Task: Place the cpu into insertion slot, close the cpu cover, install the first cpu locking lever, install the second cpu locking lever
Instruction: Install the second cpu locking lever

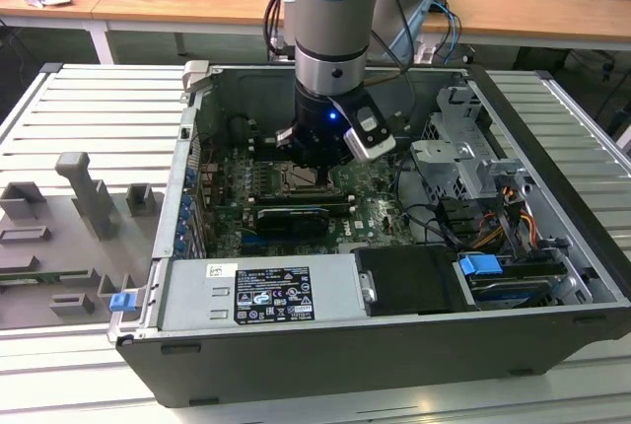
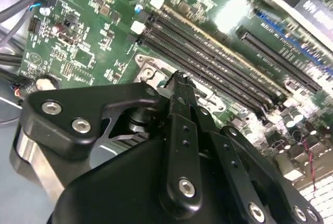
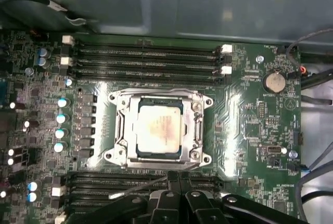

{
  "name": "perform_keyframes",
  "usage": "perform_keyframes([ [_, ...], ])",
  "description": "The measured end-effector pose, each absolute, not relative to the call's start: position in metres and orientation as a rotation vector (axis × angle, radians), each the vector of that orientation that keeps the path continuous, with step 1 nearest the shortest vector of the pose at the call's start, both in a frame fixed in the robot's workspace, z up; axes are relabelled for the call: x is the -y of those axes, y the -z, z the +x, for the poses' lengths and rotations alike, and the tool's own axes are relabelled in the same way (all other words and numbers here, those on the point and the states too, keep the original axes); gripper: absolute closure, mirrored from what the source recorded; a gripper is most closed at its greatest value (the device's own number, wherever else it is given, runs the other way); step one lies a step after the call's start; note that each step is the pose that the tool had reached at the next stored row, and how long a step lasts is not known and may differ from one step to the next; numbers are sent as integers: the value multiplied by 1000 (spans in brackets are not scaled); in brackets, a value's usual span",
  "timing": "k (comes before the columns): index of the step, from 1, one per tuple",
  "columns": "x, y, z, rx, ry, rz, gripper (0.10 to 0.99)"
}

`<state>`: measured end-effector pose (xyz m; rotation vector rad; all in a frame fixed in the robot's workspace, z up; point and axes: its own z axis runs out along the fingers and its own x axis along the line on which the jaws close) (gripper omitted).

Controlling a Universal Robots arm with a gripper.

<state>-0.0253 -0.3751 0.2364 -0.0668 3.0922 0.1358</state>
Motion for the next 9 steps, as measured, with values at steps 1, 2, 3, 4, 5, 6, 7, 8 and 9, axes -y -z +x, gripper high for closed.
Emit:
perform_keyframes([
  [1, 378, -236, -27, -3092, -143, -66, 980],
  [2, 379, -236, -29, -3091, -152, -66, 980],
  [3, 380, -236, -30, -3091, -160, -66, 980],
  [4, 381, -236, -36, -3089, -182, -66, 980],
  [5, 381, -236, -38, -3089, -190, -65, 980],
  [6, 382, -236, -41, -3088, -198, -65, 980],
  [7, 382, -235, -46, -3088, -204, -66, 980],
  [8, 382, -234, -50, -3087, -208, -66, 980],
  [9, 382, -232, -52, -3087, -209, -65, 980],
])
